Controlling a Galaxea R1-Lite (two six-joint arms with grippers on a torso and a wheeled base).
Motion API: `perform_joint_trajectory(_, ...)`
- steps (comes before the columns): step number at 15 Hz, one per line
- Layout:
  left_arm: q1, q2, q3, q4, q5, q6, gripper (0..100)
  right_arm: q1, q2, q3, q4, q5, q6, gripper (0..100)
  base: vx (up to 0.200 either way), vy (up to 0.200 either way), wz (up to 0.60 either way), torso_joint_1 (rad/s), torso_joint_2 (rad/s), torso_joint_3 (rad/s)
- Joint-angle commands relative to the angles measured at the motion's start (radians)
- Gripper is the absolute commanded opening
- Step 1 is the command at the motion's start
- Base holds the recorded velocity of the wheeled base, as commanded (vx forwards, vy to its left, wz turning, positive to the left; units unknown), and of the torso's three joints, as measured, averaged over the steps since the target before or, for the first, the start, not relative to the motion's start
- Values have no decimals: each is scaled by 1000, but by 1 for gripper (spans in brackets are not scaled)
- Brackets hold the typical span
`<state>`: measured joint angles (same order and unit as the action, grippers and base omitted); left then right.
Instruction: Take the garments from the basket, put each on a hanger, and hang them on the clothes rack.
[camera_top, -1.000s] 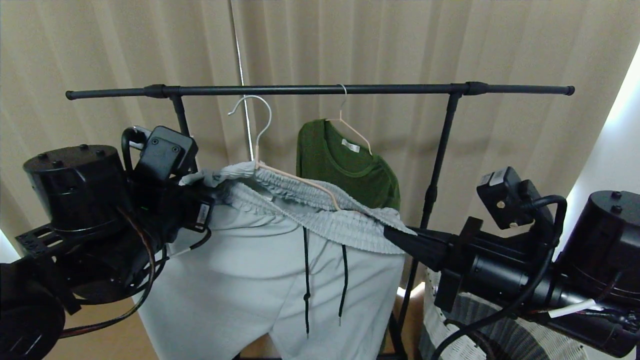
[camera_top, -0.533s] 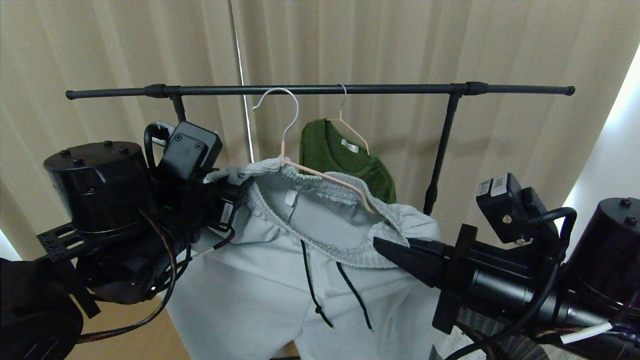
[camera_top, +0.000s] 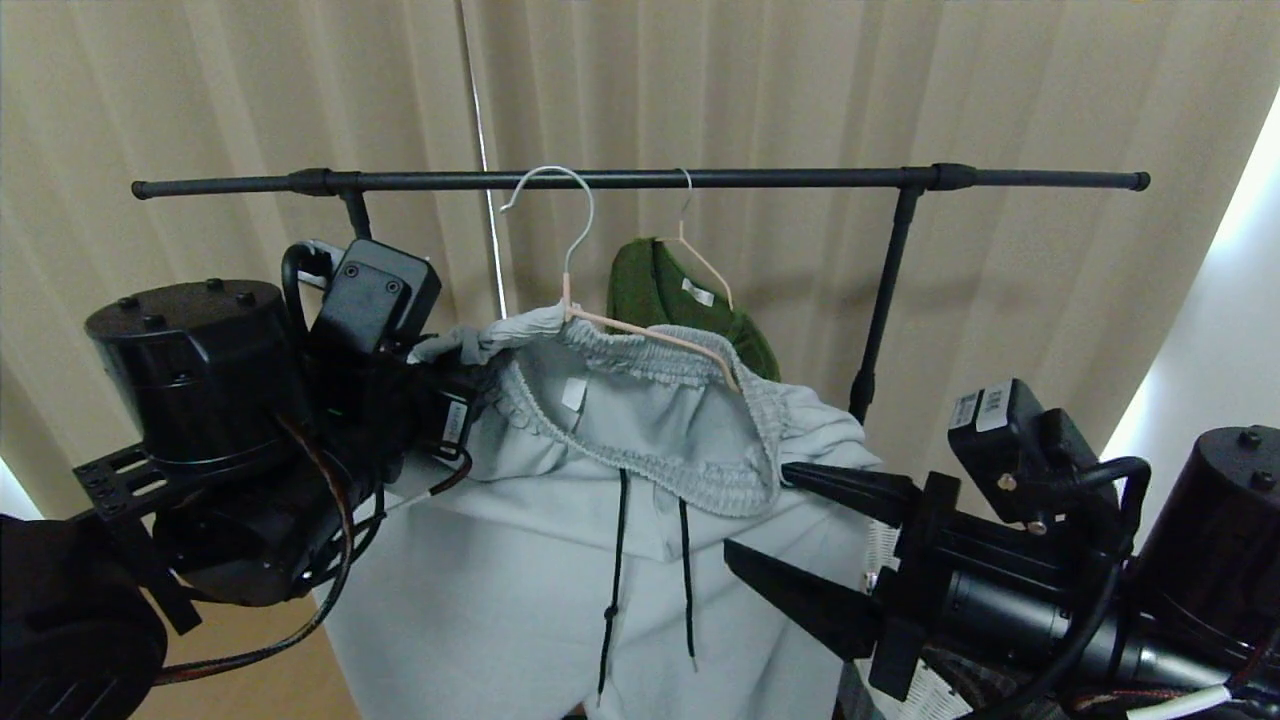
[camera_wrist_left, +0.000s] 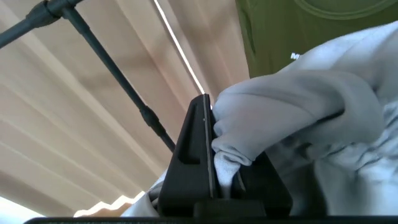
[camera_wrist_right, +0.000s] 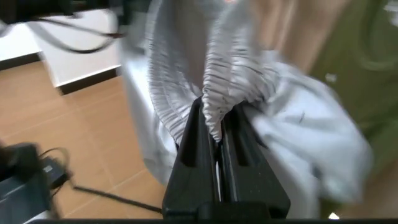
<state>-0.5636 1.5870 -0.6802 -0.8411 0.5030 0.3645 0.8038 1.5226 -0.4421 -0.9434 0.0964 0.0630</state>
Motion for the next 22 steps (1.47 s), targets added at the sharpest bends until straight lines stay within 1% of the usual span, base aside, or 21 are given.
perform_joint_trajectory(1, 2, -2, -1, 0, 0, 1, 0, -5, -36, 26, -15, -20, 3, 100, 0, 0, 0, 0, 0, 0)
perform_joint_trajectory(2, 16, -5, -1, -9, 0, -1, 0, -48, -96, 66, -34, -21, 0, 100, 0, 0, 0, 0, 0, 0)
perform_joint_trajectory(5, 30, -9, 8, -49, -14, -7, 0, -201, -222, 155, -18, -21, -17, 100, 0, 0, 0, 0, 0, 0)
perform_joint_trajectory(6, 28, -10, 8, -55, -17, -9, 0, -252, -234, 180, -17, -21, -32, 100, 0, 0, 0, 0, 0, 0)
perform_joint_trajectory(7, 24, -10, 8, -58, -32, -9, 0, -325, -240, 214, -20, -20, -52, 100, 0, 0, 0, 0, 0, 0)
perform_joint_trajectory(8, 24, -9, 11, -56, -58, -9, 0, -370, -249, 250, -25, -18, -52, 100, 0, 0, 0, 0, 0, 0)
perform_joint_trajectory(9, 24, -7, 21, -58, -77, -6, 0, -391, -263, 287, -28, -17, -49, 100, 0, 0, 0, 0, 0, 0)
perform_joint_trajectory(11, 21, -7, 28, -58, -84, 1, 0, -414, -262, 301, -26, -21, -60, 100, 0, 0, 0, 0, 0, 0)
perform_joint_trajectory(14, 22, -24, 33, -58, -84, -2, 0, -486, -254, 339, -28, -21, -143, 100, 0, 0, 0, 0, 0, 0)
perform_joint_trajectory(16, 24, -48, 59, -56, -84, -1, 0, -492, -291, 390, -26, -20, -169, 100, 0, 0, 0, 0, 0, 0)
perform_joint_trajectory(18, 24, -81, 85, -55, -84, -1, 0, -479, -315, 407, -32, -10, -163, 100, 0, 0, 0, 0, 0, 0)
perform_joint_trajectory(19, 27, -85, 94, -49, -84, -1, 0, -457, -323, 392, -41, -9, -153, 100, 0, 0, 0, 0, 0, 0)
perform_joint_trajectory(20, 28, -84, 96, -49, -84, -1, 0, -457, -326, 344, -40, -14, -161, 100, 0, 0, 0, 0, 0, 0)
perform_joint_trajectory(21, 27, -82, 96, -49, -86, -2, 0, -457, -326, 273, -29, -14, -180, 100, 0, 0, 0, 0, 0, 0)
perform_joint_trajectory(22, 27, -76, 97, -49, -86, -9, 0, -454, -312, 214, -6, -12, -216, 100, 0, 0, 0, 0, 0, 0)
